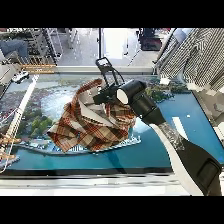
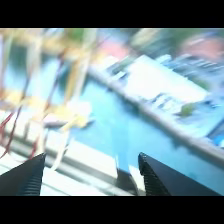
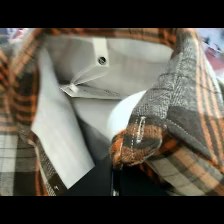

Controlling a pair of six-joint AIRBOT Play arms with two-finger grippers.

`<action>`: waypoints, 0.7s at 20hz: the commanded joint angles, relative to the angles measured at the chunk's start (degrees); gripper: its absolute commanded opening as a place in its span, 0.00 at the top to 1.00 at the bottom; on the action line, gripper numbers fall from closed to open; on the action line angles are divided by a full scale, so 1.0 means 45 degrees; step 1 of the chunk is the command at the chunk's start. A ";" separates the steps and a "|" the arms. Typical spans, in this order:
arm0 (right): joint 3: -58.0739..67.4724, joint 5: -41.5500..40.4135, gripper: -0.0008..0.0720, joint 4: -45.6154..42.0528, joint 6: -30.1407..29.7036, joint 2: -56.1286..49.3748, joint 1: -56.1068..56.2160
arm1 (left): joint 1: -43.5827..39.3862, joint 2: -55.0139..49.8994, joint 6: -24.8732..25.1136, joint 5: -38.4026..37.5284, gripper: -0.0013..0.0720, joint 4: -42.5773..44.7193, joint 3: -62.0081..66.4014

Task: Fold the clothes and pants, and hang the long-sleeved shirts on hangers.

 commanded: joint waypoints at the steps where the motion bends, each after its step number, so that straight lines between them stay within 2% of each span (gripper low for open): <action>1: 0.0024 -0.0359 0.89 0.0097 -0.0102 -0.0185 0.0189 | 0.2385 -0.0078 0.0646 0.2025 0.32 -0.0151 -0.1671; 4: 0.0024 -0.0277 0.89 0.0087 -0.0102 -0.0180 0.0189 | 0.2239 -0.0928 0.0899 0.3279 0.31 -0.0398 -0.1821; 12: 0.0024 0.0277 0.89 0.0272 -0.0102 -0.0180 0.0204 | 0.2079 -0.3405 0.0981 0.5309 0.34 -0.0651 -0.1817; 13: 0.0024 0.0257 0.89 0.0272 -0.0102 -0.0180 0.0204 | 0.2079 -0.3546 0.0981 0.5416 0.48 -0.0758 -0.1817; 14: 0.0024 0.0257 0.89 0.0267 -0.0102 -0.0180 0.0204 | 0.2079 -0.3580 0.0986 0.5464 0.68 -0.0981 -0.1817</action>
